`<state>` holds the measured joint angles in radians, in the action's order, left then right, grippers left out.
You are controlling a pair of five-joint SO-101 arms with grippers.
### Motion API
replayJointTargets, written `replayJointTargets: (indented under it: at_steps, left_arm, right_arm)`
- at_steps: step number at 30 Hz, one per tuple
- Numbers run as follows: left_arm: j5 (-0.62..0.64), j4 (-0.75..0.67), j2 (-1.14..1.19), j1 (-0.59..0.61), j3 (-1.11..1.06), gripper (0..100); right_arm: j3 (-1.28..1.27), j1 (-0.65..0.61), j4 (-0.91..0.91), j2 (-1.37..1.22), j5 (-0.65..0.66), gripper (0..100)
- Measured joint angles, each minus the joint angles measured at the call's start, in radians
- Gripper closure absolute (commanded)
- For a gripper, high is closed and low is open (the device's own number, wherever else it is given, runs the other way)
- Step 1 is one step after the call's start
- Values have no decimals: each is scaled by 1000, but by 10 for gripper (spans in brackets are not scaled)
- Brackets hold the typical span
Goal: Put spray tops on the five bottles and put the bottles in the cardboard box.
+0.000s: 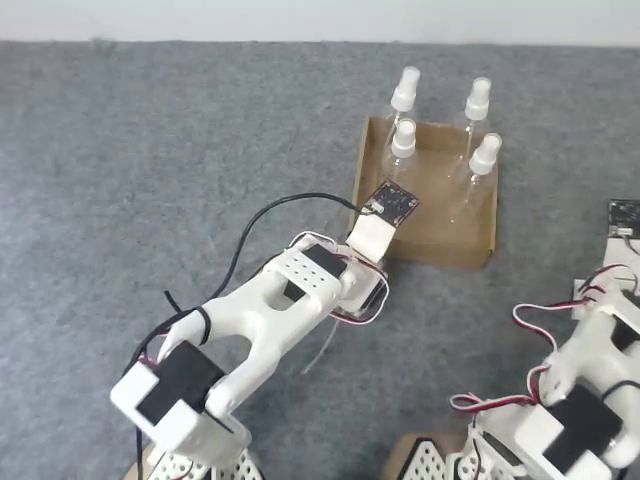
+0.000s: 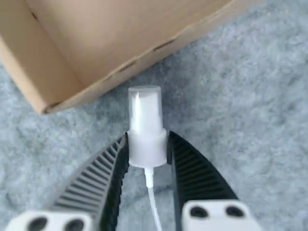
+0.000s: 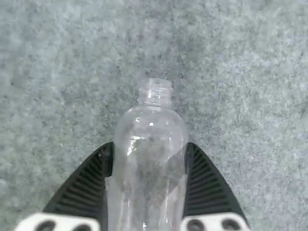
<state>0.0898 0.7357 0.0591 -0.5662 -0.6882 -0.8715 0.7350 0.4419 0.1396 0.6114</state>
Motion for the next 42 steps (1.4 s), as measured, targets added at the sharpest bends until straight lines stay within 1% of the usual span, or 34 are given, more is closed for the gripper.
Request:
replayJointTargets:
  at_steps: [5, 9, 14, 18, 20, 23, 26, 29, 32, 35, 37, 39, 42]
  left_arm:
    - [0, 83, 0, 0, 20, 918]
    - [0, 123, -2, 6, 28, 918]
    - [0, 172, -2, 6, 35, 946]
    - [0, 175, -5, 6, 29, 945]
    - [0, 150, -32, 6, 0, 945]
    - [0, 107, -110, 6, -83, 945]
    - [-3, 106, -229, 8, -150, 944]
    - [-3, 107, -341, 66, -198, 944]
    - [-5, 130, -419, 187, -201, 944]
    - [-3, 175, -434, 328, -201, 944]
    - [-12, 187, -439, 399, -201, 941]
    - [-43, 190, -453, 430, -201, 904]
    - [-83, 190, -477, 427, -201, 812]
  right_arm:
    - [0, 0, 0, 0, 0, 988]
    - [0, 0, 0, 0, 0, 989]
    - [0, 0, 0, 0, 0, 989]
    - [0, 0, 0, 0, 0, 989]
    - [0, 0, 0, 0, 0, 989]
    - [0, 0, 0, 0, 0, 989]
    - [0, 0, 0, 0, 0, 989]
    - [0, 0, 0, 0, 0, 989]
    - [0, 0, 0, 0, 0, 989]
    - [0, 0, 0, 0, 0, 988]
    - [0, 0, 0, 0, 0, 988]
    - [-2, -8, 0, 0, 0, 988]
    - [-2, -17, 0, 0, 0, 987]
